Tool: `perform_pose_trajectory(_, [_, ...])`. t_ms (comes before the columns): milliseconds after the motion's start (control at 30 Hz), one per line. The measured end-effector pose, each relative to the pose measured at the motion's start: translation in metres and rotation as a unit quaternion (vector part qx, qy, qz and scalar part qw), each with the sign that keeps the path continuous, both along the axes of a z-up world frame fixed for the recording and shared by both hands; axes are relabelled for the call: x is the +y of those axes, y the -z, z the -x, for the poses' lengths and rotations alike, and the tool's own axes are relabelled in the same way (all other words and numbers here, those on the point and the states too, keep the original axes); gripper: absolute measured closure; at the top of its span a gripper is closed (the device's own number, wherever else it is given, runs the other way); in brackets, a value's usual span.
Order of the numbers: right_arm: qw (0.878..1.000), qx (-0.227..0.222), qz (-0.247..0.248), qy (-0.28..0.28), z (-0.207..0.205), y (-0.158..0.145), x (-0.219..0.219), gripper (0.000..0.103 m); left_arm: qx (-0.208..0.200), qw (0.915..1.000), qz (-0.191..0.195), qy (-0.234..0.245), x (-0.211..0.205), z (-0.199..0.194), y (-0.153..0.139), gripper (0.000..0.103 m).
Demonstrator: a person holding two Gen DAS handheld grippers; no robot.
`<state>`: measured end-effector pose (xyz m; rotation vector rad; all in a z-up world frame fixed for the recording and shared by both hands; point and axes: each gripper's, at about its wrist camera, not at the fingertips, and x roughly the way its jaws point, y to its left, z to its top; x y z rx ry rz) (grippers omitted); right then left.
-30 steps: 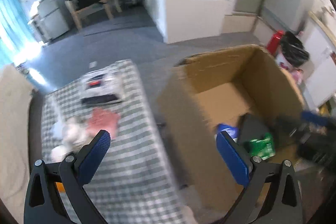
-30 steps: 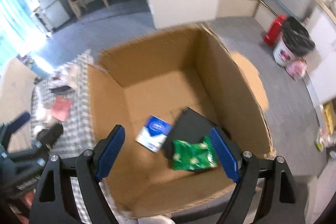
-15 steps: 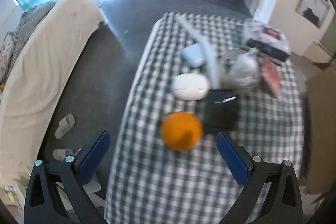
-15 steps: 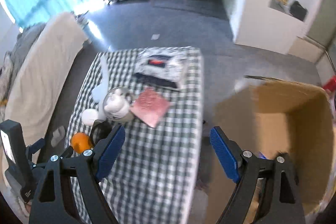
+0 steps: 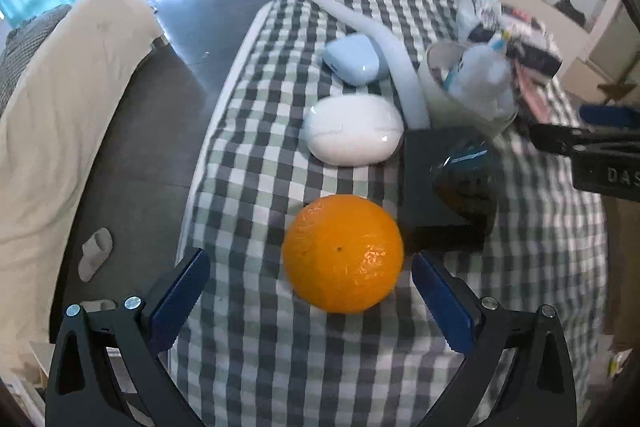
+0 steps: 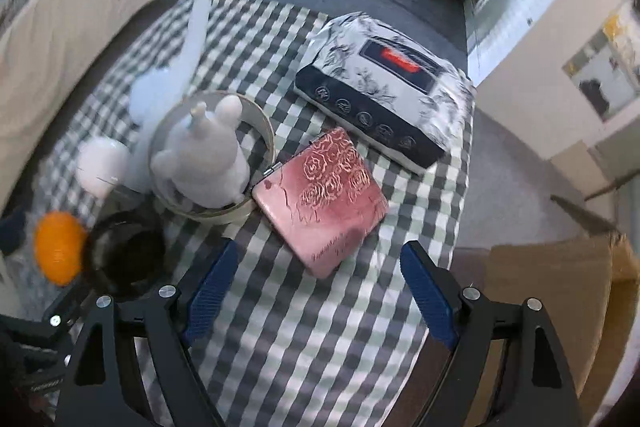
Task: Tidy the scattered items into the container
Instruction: 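Grasp the pink notebook with the right gripper while the left grasps the orange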
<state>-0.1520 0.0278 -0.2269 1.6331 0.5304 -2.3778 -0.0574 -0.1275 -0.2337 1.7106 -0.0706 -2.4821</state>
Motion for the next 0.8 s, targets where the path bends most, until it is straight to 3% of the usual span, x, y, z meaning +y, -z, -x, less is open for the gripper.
perform_pose_trajectory(167, [0.997,0.029,-0.072,-0.032,0.002,0.021,-0.018,0.02,-0.001,1.0,-0.006,-0.004,-0.002,0.002,0.014,0.0])
perform_pose_trajectory(300, [0.997,0.032,-0.068,-0.03,0.004,0.022,-0.015,0.023,-0.003,0.9996,-0.026,-0.009,-0.007,0.004,0.016,0.0])
perform_pose_trajectory(333, [0.998,0.027,-0.058,-0.026,0.005,0.022,-0.013,0.028,-0.005,0.9996,-0.027,-0.008,-0.008,0.004,0.017,0.0])
perform_pose_trajectory(367, [0.998,0.022,-0.05,-0.021,0.006,0.021,-0.011,0.049,-0.007,0.9996,-0.026,-0.005,-0.007,0.005,0.016,0.001])
perform_pose_trajectory(467, [0.998,0.022,-0.049,-0.012,0.007,0.015,-0.007,0.062,-0.01,0.9993,-0.034,0.007,-0.005,0.006,0.013,0.018])
perform_pose_trajectory(533, [0.999,0.03,-0.045,-0.005,0.006,0.007,-0.003,0.07,-0.011,0.9986,-0.049,0.015,-0.004,0.005,0.008,0.045])
perform_pose_trajectory(700, [0.998,0.025,0.017,0.049,0.011,-0.019,0.026,0.09,-0.017,0.9983,-0.053,0.017,-0.002,0.006,0.004,0.045])
perform_pose_trajectory(800, [0.994,0.004,0.072,0.081,0.012,-0.03,0.045,0.093,-0.015,0.9981,-0.059,0.005,-0.005,0.005,0.0,0.045])
